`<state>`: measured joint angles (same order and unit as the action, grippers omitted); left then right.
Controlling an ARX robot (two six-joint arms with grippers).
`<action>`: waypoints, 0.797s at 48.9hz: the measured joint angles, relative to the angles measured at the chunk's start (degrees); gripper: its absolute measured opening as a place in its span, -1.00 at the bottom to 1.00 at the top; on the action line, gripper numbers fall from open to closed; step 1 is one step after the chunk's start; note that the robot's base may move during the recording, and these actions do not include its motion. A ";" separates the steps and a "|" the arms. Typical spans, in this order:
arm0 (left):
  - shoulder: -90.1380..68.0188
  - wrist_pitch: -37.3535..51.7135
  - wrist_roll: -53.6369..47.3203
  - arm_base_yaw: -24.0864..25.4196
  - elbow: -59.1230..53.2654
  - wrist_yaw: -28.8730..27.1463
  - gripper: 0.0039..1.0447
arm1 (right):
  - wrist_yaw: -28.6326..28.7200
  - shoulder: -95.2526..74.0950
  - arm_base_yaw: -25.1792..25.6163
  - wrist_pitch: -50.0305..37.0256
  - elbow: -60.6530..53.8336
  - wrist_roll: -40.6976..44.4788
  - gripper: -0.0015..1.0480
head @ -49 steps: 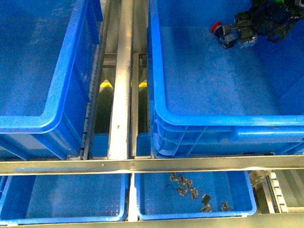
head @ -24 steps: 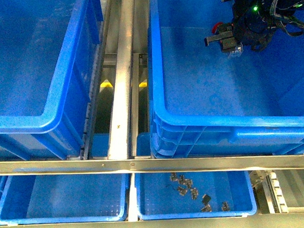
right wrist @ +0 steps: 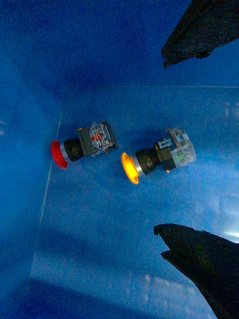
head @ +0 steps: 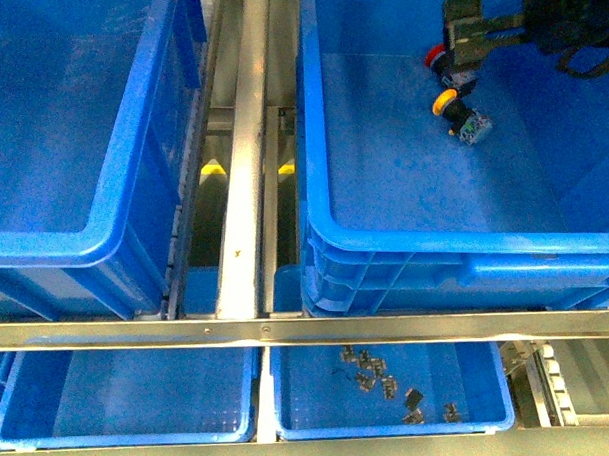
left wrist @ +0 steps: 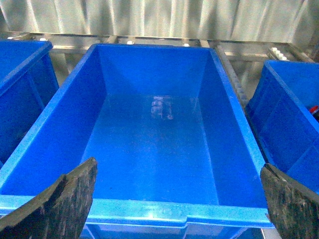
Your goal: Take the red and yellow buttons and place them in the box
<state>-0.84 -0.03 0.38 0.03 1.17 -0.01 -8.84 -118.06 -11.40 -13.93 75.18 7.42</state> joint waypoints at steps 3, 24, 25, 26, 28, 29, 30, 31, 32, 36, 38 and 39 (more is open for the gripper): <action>0.00 0.00 0.00 0.00 -0.02 0.00 0.85 | 1.51 7.74 -0.66 -1.73 -7.61 -2.08 0.89; 0.00 0.00 0.00 0.00 -0.02 -0.02 0.85 | -5.92 47.47 -8.07 -4.20 -42.86 -25.53 0.80; 0.00 0.00 -0.02 0.00 -0.02 0.00 0.85 | -8.02 47.23 -7.89 -11.76 -45.46 -22.75 0.70; 0.00 0.00 -0.02 0.00 -0.02 0.04 0.85 | -8.44 47.12 -7.58 -16.41 -47.30 -20.70 0.63; 0.00 0.00 0.00 0.00 0.00 0.00 0.85 | -8.02 47.32 -6.84 -24.13 -51.10 -16.85 0.50; 0.00 0.00 0.00 0.00 -0.02 -0.04 0.85 | -7.87 47.78 -6.40 -27.19 -52.78 -15.23 0.43; 0.00 0.00 0.00 0.00 -0.02 -0.02 0.85 | -7.61 48.41 -5.88 -29.64 -54.16 -14.27 0.37; 0.00 0.00 0.00 0.00 -0.02 -0.02 0.85 | -7.39 48.76 -5.64 -30.62 -54.75 -13.66 0.33; 0.00 0.00 0.00 0.00 -0.02 -0.02 0.85 | -6.99 49.62 -5.16 -32.20 -55.76 -12.70 0.27; 0.00 0.00 0.00 0.00 -0.02 0.00 0.85 | -5.14 53.77 -3.15 -33.75 -58.73 -10.16 0.00; 0.00 0.00 0.00 0.00 -0.02 -0.02 0.85 | -4.66 55.08 -2.45 -33.75 -59.71 -9.57 -0.10; 0.00 0.00 -0.02 0.00 -0.02 0.00 0.85 | -4.17 55.84 -1.97 -33.73 -60.37 -9.25 -0.17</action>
<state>-0.84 -0.03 0.36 0.03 1.15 -0.01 -13.02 -62.22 -13.37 -47.66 14.81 -1.83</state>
